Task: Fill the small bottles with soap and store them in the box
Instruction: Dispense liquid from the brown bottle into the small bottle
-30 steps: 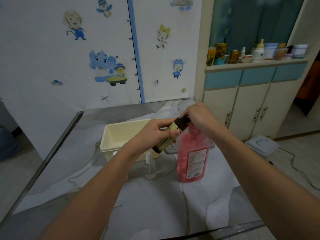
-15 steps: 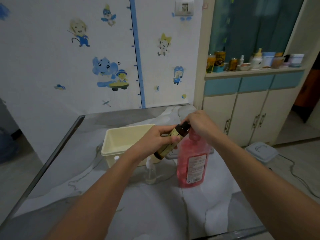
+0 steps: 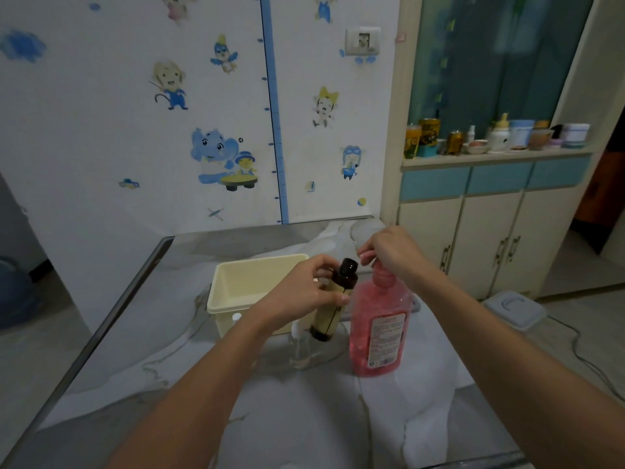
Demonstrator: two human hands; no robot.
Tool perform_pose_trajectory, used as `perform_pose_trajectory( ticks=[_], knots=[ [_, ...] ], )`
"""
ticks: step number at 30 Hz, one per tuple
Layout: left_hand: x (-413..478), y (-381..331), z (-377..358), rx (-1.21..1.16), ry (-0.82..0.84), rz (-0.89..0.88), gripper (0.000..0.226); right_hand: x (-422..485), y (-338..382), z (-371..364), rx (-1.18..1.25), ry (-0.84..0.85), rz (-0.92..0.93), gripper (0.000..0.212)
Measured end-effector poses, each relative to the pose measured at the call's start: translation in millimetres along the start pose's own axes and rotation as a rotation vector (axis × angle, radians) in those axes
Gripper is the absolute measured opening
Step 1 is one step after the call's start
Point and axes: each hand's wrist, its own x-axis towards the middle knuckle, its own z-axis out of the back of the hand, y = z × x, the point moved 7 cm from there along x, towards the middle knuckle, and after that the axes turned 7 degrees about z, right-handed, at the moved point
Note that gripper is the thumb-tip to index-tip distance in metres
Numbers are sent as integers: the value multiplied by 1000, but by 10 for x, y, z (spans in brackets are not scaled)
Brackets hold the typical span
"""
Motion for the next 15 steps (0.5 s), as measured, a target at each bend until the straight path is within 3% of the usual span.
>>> perform_pose_trajectory(
  ticks=[5, 9, 13, 15],
  knots=[
    [-85, 19, 118, -54, -37, -4, 46, -57, 80, -4, -81, 27, 38, 29],
    [-140, 20, 261, -109, -94, -27, 46, -121, 203, 80, -93, -50, 113, 29],
    [-202, 87, 529, -188, -211, -33, 45, -210, 524, 216, -194, -209, 346, 28],
    [-229, 128, 675, -221, -264, -36, 46, -304, 700, 145, -172, -206, 479, 24]
  ],
)
